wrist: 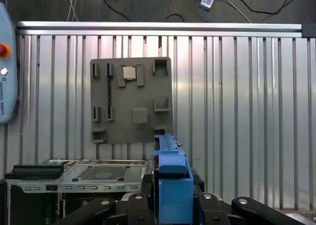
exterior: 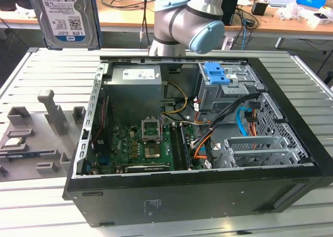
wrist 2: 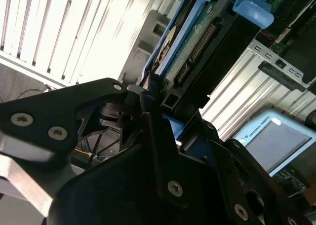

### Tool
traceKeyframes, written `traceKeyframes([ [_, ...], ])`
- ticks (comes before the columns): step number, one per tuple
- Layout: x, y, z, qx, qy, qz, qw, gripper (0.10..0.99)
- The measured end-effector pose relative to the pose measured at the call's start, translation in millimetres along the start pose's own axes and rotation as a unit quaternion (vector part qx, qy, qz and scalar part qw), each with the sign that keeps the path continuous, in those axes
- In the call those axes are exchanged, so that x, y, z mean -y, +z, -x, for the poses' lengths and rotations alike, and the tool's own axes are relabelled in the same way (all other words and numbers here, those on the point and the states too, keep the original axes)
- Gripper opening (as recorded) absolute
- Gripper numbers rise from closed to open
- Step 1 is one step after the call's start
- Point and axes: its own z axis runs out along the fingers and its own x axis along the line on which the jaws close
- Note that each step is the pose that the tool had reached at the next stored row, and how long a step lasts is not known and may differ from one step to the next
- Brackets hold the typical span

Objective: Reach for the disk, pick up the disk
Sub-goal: 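Pick up the disk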

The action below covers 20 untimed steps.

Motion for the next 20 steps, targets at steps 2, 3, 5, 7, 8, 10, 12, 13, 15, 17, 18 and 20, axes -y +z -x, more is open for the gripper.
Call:
traceKeyframes([
  [2, 8.8, -0.4, 0.0, 0.0, 0.0, 0.0003, 1.0, 0.365],
  [3, 12.5, -0.5, 0.0, 0.0, 0.0, 0.0004, 1.0, 0.365],
  [5, 19.7, -0.9, -0.1, 0.0, 0.0, 0.0007, 1.0, 0.365],
  [7, 25.8, -1.2, -0.1, 0.0, 0.0, 0.0009, 1.0, 0.365],
  [8, 28.7, -1.3, -0.1, 0.0, 0.0, 0.001, 1.0, 0.365],
  [10, 35.0, -1.6, -0.1, 0.0001, 0.0, 0.0011, 1.0, 0.365],
  [12, 41.6, -1.9, -0.2, 0.0, 0.0, 0.0014, 1.0, 0.365],
  [13, 44.4, -2.1, -0.2, 0.0, 0.0, 0.0015, 1.0, 0.365],
  [15, 55.2, -2.5, -0.3, 0.0, 0.0, 0.0018, 1.0, 0.365],
  [17, 62.8, -2.9, -0.3, 0.0, 0.0, 0.0021, 1.0, 0.365],
  [18, 67.1, -3.1, -0.3, 0.0001, 0.0, 0.0022, 1.0, 0.365],
  [20, 75.8, -3.5, -0.4, 0.0, 0.0, 0.0025, 1.0, 0.365],
])
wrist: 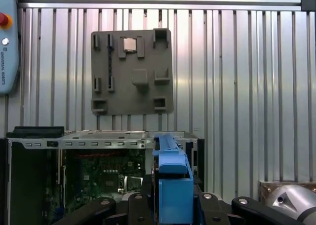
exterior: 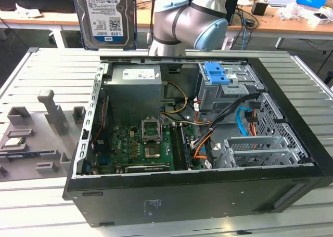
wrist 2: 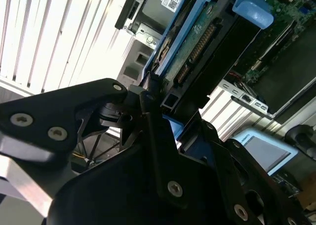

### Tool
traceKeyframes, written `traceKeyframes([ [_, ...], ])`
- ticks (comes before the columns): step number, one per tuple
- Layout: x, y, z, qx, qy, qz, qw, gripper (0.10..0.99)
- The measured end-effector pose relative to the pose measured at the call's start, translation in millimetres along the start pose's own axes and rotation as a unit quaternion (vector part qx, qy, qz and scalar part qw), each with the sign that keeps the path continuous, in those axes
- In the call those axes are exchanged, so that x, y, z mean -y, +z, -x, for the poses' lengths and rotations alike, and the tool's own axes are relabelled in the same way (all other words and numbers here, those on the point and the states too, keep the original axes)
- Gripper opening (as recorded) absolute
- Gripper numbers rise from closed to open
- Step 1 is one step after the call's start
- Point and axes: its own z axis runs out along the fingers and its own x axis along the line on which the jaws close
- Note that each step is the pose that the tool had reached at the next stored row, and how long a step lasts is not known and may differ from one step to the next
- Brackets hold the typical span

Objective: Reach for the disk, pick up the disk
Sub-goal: 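Pick up the disk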

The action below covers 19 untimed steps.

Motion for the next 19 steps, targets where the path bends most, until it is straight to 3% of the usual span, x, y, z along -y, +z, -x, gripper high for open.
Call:
traceKeyframes([
  [3, 13.1, -0.7, -0.1, 0.0, 0.0, 0.0005, 1.0, 0.365],
  [6, 32.4, -1.6, -0.1, 0.0, 0.0, 0.0011, 1.0, 0.365],
  [8, 39.7, -2.0, -0.2, 0.0, 0.0, 0.0013, 1.0, 0.365],
  [11, 60.0, -3.0, -0.3, 0.0001, 0.0, 0.0022, 1.0, 0.365],
  [13, 67.5, -3.5, -0.3, 0.0, 0.0, 0.0026, 1.0, 0.365],
  [15, 82.7, -4.2, -0.3, 0.0, 0.0, 0.0033, 1.0, 0.365],
  [17, 91.4, -4.7, -0.4, 0.0, 0.0, 0.0037, 1.0, 0.365],
  [19, 105.1, -5.3, -0.3, 0.0001, 0.0, 0.0044, 1.0, 0.365],
])
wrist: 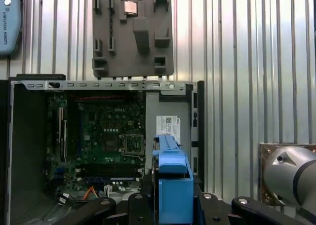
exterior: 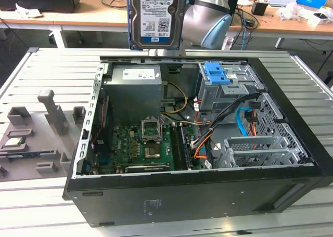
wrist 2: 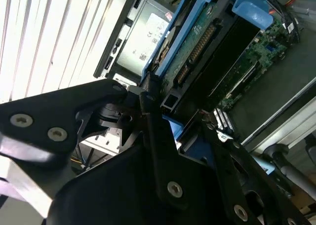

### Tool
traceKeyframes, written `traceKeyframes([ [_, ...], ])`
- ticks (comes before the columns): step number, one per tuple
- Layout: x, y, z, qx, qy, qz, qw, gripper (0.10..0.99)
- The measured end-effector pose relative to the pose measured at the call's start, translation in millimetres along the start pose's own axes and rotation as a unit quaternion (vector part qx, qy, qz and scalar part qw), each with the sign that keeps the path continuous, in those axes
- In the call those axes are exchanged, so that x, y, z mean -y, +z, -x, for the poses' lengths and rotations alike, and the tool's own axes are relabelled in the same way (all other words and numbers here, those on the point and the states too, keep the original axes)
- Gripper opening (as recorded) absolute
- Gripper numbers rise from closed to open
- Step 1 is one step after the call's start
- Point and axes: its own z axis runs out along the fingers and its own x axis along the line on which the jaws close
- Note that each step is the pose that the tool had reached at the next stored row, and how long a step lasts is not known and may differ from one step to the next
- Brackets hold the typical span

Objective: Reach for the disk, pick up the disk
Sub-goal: 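Pick up the disk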

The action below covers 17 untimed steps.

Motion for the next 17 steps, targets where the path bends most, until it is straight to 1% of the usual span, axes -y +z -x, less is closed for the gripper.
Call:
traceKeyframes([
  [1, 7.5, -0.5, 0.0, -0.0001, 0.0, 0.0004, 1.0, 0.365],
  [3, 15.8, -1.0, 0.0, 0.0, 0.0, 0.0009, 1.0, 0.365],
  [4, 22.2, -1.4, 0.0, 0.0, 0.0, 0.0013, 1.0, 0.365],
  [5, 26.5, -1.7, -0.1, -0.0001, 0.0, 0.0015, 1.0, 0.365],
  [8, 26.9, -1.7, 0.0, -0.0001, 0.0, 0.0015, 1.0, 0.365],
  [9, 27.0, -1.5, -0.1, 0.0009, 0.0, 0.0015, 1.0, 0.365],
  [10, 27.2, -1.2, 0.0, 0.0055, -0.001, 0.0015, 1.0, 0.365],
  [11, 27.1, -0.9, -0.1, 0.0116, -0.001, 0.0014, 0.9999, 0.365],
  [12, 27.2, -0.4, -0.3, 0.0223, -0.001, 0.0014, 0.9997, 0.365],
  [13, 27.6, 0.9, -1.3, 0.0254, -0.002, 0.0012, 0.9997, 0.365],
  [14, 28.3, 3.5, -3.3, 0.0253, -0.002, 0.0015, 0.9997, 0.365],
  [16, 29.5, 7.9, -4.3, 0.0252, -0.002, 0.0017, 0.9997, 0.365],
  [17, 30.7, 12.2, -4.5, 0.0252, -0.002, 0.0017, 0.9997, 0.365],
])
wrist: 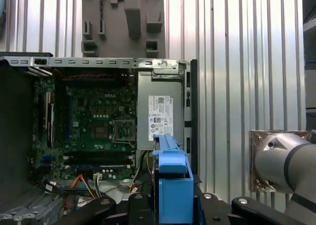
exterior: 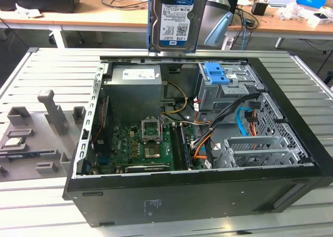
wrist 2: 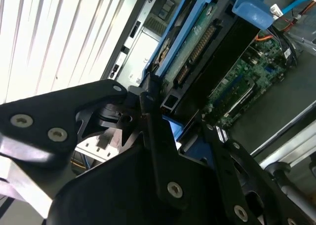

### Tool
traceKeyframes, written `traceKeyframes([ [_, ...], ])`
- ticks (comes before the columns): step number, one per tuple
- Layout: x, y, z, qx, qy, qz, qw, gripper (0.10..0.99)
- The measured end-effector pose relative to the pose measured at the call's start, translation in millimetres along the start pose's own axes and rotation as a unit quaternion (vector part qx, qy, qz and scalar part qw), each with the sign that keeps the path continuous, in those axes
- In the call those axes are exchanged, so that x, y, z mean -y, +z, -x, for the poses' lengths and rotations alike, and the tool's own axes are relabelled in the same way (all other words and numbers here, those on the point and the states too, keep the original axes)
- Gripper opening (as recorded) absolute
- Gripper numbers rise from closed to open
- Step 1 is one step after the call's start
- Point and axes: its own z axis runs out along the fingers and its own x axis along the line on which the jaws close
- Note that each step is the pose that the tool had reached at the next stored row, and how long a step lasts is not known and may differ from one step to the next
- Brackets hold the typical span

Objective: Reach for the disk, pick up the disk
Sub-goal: 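Pick up the disk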

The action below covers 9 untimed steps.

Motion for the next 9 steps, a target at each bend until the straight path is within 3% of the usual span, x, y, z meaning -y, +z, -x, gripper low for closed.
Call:
traceKeyframes([
  [3, 1.4, 8.1, -0.9, 0.0002, 0.0, -0.0001, 1.0, 0.365],
  [5, 1.6, 9.8, -3.8, -0.0001, 0.0, 0.0001, 1.0, 0.365],
  [9, 1.5, 9.7, -18.5, -0.0002, 0.0, 0.0001, 1.0, 0.365],
])
